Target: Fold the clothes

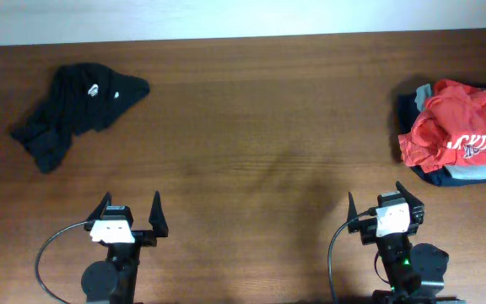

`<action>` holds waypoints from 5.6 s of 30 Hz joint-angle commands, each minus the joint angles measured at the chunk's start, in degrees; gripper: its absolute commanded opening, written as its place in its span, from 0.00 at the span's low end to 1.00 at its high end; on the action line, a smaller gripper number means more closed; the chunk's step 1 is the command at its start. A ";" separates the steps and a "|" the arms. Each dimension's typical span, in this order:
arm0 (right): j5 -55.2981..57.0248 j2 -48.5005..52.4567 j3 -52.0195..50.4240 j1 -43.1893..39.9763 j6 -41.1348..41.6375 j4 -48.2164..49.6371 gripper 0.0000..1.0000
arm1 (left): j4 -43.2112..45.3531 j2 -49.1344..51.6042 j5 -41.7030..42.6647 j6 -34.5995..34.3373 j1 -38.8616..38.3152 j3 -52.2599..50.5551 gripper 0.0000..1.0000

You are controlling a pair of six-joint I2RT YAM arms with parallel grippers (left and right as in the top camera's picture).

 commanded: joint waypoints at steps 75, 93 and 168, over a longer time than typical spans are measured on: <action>-20.94 -0.04 1.03 0.52 11.43 18.99 0.99 | 4.72 2.19 3.87 0.26 0.28 4.81 0.99; -33.24 51.36 48.33 0.57 11.19 -6.86 0.98 | -26.53 64.81 22.64 6.82 0.28 65.24 0.99; -18.32 83.23 67.65 12.31 10.82 -26.05 0.99 | -9.40 116.34 -18.91 -6.12 21.46 76.15 0.54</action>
